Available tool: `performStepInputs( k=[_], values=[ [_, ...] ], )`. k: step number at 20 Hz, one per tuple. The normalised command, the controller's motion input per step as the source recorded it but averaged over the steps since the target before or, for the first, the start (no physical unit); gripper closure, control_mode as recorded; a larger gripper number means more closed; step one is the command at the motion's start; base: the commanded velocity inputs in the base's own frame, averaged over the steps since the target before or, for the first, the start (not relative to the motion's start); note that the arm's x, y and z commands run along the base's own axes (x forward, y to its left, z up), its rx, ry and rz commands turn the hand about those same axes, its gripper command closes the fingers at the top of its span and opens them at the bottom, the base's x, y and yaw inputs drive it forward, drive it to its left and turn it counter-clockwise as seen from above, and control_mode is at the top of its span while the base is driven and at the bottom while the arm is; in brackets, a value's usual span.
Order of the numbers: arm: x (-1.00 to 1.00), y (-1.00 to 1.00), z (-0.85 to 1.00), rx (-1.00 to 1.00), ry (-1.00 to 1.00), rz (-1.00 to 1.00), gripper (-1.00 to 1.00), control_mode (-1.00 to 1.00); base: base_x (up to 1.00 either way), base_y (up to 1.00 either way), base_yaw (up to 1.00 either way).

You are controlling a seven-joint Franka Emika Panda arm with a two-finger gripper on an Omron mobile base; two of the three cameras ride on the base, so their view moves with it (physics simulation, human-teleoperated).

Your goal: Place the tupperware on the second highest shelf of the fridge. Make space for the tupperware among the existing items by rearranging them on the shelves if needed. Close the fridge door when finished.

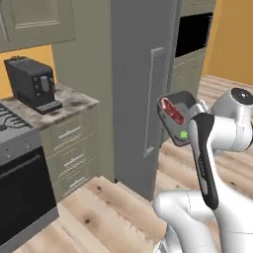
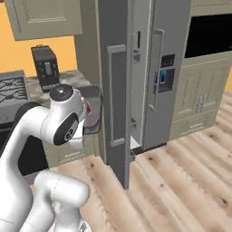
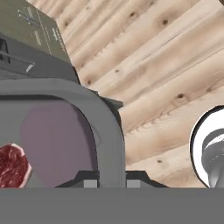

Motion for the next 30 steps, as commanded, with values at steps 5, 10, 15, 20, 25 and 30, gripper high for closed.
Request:
performStepInputs(
  k=[5, 10, 15, 20, 25, 30],
  values=[
    [0.0, 0.0, 0.0, 0.0, 0.0, 0.0, 1.0, 1.0, -0.7, 0.13, -0.75],
    [0.0, 0.0, 0.0, 0.0, 0.0, 0.0, 1.0, 1.0, 0.35, -0.29, -0.49],
    [0.0, 0.0, 0.0, 0.0, 0.0, 0.0, 1.0, 1.0, 0.99, -0.01, -0.11],
    [0.0, 0.0, 0.0, 0.0, 0.0, 0.0, 1.0, 1.0, 1.0, 0.0, 0.0],
    [0.0, 0.0, 0.0, 0.0, 0.0, 0.0, 1.0, 1.0, 0.96, -0.13, 0.26],
    [0.0, 0.0, 0.0, 0.0, 0.0, 0.0, 1.0, 1.0, 0.8, -0.23, 0.55]
  ],
)
